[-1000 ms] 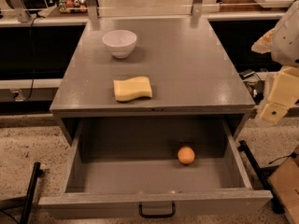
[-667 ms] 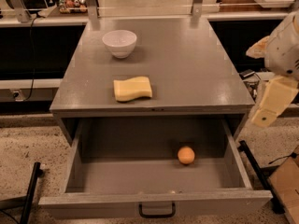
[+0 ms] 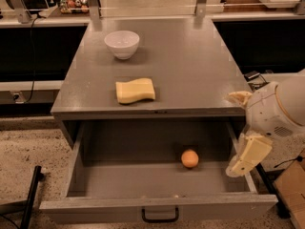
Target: Pick orange from top drawer and place on counter
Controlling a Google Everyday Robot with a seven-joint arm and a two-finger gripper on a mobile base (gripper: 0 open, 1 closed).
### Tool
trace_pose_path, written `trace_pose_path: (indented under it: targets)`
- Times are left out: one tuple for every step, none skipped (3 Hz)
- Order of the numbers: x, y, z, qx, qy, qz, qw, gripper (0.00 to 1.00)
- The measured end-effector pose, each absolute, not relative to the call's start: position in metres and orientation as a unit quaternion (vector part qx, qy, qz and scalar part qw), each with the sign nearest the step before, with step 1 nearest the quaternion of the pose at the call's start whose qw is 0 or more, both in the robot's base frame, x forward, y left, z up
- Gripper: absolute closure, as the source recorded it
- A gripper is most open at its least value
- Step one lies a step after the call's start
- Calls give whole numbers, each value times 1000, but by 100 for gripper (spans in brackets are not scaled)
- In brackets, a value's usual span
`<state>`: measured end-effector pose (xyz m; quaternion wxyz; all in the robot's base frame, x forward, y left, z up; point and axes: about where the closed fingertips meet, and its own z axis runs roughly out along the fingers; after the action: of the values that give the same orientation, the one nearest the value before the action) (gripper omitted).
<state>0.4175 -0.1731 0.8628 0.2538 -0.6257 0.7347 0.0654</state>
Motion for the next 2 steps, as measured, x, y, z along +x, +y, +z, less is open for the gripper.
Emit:
trace_pose_path:
  targets:
    - [425,-167,841,-629,738,60,239,0]
    - [432,-158,804,-643,735,51,208,0]
